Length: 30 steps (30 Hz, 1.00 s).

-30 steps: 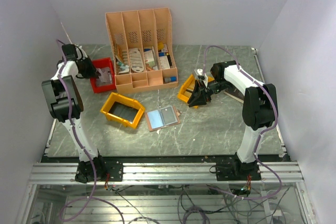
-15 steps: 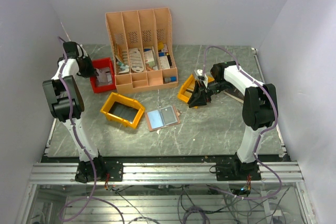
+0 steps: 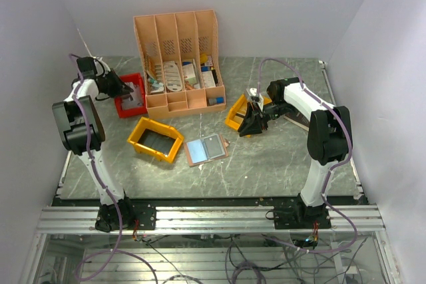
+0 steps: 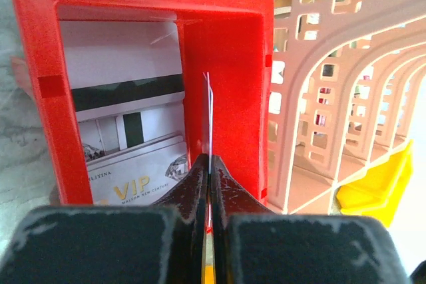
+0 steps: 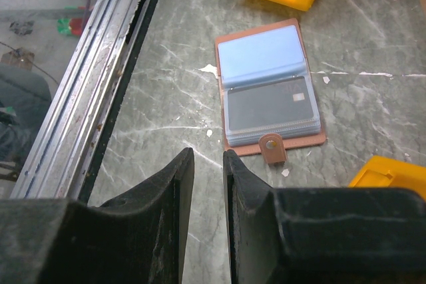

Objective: Put the credit cards into the card holder
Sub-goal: Pick up the credit card from the storage box.

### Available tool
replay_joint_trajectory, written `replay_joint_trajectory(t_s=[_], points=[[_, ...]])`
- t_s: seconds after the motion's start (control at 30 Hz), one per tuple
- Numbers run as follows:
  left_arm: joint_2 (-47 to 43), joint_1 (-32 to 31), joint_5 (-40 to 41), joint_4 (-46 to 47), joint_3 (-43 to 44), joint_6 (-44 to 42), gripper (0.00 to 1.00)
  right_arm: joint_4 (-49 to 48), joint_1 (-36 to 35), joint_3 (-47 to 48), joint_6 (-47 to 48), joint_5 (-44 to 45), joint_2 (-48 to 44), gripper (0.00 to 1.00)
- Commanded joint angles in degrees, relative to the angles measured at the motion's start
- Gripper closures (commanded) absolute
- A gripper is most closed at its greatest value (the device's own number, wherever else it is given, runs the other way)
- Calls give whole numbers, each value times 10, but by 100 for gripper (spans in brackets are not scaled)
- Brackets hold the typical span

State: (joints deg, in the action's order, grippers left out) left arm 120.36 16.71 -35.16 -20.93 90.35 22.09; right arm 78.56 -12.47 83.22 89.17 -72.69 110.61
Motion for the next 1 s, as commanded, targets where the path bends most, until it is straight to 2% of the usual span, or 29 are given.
replay_joint_trajectory(t_s=[0.0,0.2,0.57,0.97], points=[[0,8,-73,58,-19,38,93,4,4,-2,3,-8,-20,75],[2,8,-6,4,-5,4,93,4,4,-2,4,-9,-19,75],[11,-12,218,-132,47,-81,93,4,4,-3,4,-10,-16,75],[19,-72,388,-182,92,-123,93,4,4,-3,4,-10,-18,75]])
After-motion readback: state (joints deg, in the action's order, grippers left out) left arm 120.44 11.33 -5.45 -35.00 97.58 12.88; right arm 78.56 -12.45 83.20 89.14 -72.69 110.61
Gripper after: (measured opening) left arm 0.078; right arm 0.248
